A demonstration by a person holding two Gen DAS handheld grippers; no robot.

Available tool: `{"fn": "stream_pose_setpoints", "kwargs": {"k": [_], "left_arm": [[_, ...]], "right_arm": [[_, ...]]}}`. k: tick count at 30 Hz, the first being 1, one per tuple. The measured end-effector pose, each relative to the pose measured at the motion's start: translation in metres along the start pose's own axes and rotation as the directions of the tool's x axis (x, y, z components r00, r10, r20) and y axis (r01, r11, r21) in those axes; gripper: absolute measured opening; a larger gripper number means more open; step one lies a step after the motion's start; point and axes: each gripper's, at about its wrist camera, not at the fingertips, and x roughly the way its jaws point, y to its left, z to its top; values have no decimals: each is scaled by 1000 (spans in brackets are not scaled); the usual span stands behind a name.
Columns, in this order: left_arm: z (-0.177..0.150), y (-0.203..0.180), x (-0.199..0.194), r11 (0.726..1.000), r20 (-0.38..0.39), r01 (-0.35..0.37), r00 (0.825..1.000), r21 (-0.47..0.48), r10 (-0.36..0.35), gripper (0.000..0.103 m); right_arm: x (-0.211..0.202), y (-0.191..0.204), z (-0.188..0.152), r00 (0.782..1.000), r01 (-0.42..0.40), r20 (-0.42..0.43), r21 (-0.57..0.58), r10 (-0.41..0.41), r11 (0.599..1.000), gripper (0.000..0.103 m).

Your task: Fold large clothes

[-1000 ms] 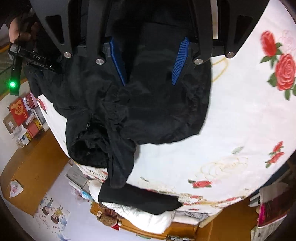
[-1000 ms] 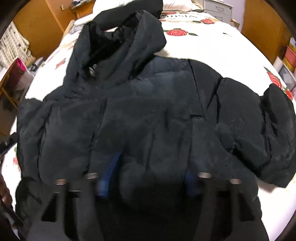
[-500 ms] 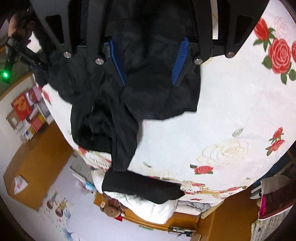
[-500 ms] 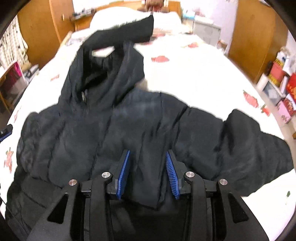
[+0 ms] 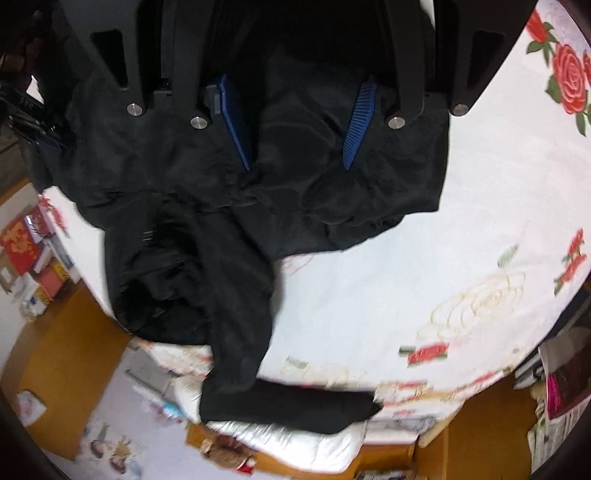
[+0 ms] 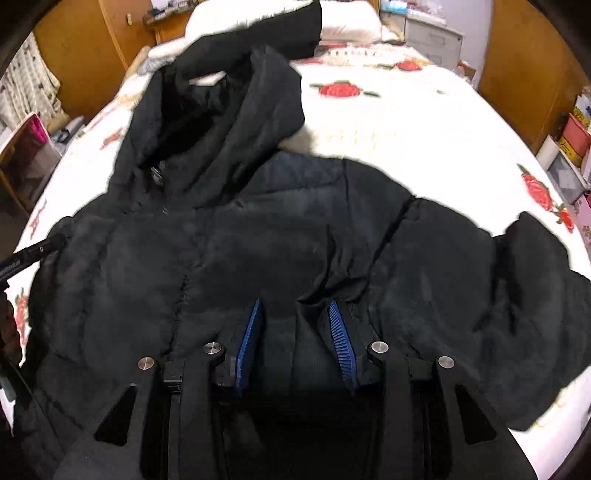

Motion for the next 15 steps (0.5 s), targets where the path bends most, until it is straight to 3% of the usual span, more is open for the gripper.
{"fn": "stream_pose_setpoints", "kwargs": {"k": [4, 8, 15], "left_arm": [[-20, 2, -32, 999, 38, 45, 998, -1, -45, 53], [-45, 14, -1, 1000, -52, -3, 999, -23, 2, 53], [-44, 8, 4, 999, -48, -50, 998, -3, 49, 53]], "right_arm": [[-23, 3, -15, 998, -41, 43, -10, 42, 999, 40], [11, -1, -24, 997, -22, -70, -13, 21, 1000, 40], [14, 5, -25, 998, 1, -59, -40, -4, 999, 44]]}}
